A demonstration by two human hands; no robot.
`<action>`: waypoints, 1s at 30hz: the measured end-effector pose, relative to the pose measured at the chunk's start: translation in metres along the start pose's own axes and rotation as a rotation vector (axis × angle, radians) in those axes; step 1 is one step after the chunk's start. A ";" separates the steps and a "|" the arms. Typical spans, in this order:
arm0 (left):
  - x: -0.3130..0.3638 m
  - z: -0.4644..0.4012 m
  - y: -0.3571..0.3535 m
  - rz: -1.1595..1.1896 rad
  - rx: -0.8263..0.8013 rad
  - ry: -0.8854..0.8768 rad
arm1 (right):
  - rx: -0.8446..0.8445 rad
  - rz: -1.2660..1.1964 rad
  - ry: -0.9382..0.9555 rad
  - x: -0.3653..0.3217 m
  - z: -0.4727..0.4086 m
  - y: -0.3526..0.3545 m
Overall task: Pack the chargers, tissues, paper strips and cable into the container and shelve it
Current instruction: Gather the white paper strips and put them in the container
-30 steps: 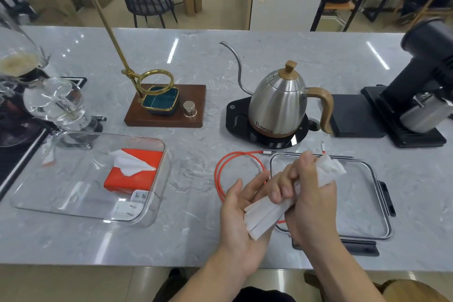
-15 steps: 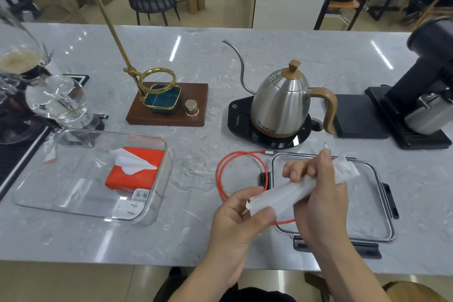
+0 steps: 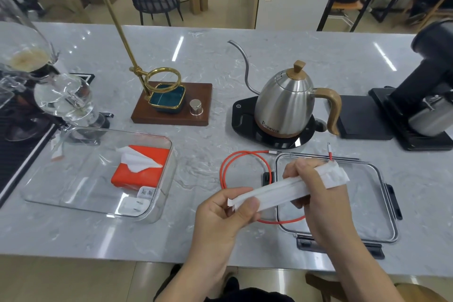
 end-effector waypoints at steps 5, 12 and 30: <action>0.017 0.006 0.007 -0.039 0.033 -0.062 | -0.074 -0.128 -0.027 0.004 -0.004 -0.010; 0.044 0.014 0.029 -0.034 0.093 -0.158 | -0.153 -0.225 -0.037 0.006 -0.014 -0.043; 0.119 0.045 0.134 -0.112 0.235 -0.163 | -0.313 -0.369 -0.137 -0.008 -0.037 -0.166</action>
Point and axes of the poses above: each hand's wrist, its own z-axis away from the middle knuckle, its own y-axis out of the back of the hand, x = y × z, the point moved 3 cm from there along -z, towards the middle knuckle, and after that the axes turned 15 degrees about -x, right-handed, at the moved point
